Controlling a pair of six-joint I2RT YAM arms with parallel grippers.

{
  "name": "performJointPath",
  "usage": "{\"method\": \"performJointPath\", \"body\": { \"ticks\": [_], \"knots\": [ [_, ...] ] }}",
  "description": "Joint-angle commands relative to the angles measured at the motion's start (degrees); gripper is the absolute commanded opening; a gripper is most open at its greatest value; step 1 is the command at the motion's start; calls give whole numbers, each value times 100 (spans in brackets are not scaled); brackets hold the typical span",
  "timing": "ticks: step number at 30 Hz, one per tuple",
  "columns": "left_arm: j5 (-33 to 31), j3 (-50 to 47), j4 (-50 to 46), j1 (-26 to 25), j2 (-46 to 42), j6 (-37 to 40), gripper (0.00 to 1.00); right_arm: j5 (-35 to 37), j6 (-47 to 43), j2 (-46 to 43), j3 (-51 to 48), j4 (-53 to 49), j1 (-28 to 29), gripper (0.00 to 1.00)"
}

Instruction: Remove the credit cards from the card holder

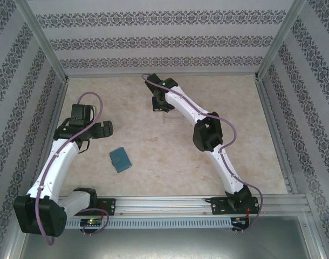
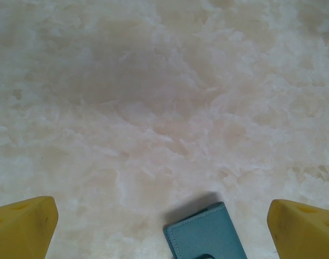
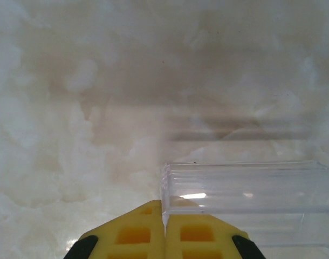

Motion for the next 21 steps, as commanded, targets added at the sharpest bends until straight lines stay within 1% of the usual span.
{"method": "performJointPath", "body": {
  "ticks": [1, 11, 21],
  "knots": [
    [-48, -51, -69, 66, 47, 26, 100, 267, 35, 136, 222, -78, 46, 0],
    [-41, -33, -92, 66, 113, 27, 100, 243, 155, 293, 230, 190, 14, 1],
    [-34, -51, -89, 66, 157, 25, 100, 60, 186, 493, 344, 412, -86, 2]
  ]
}}
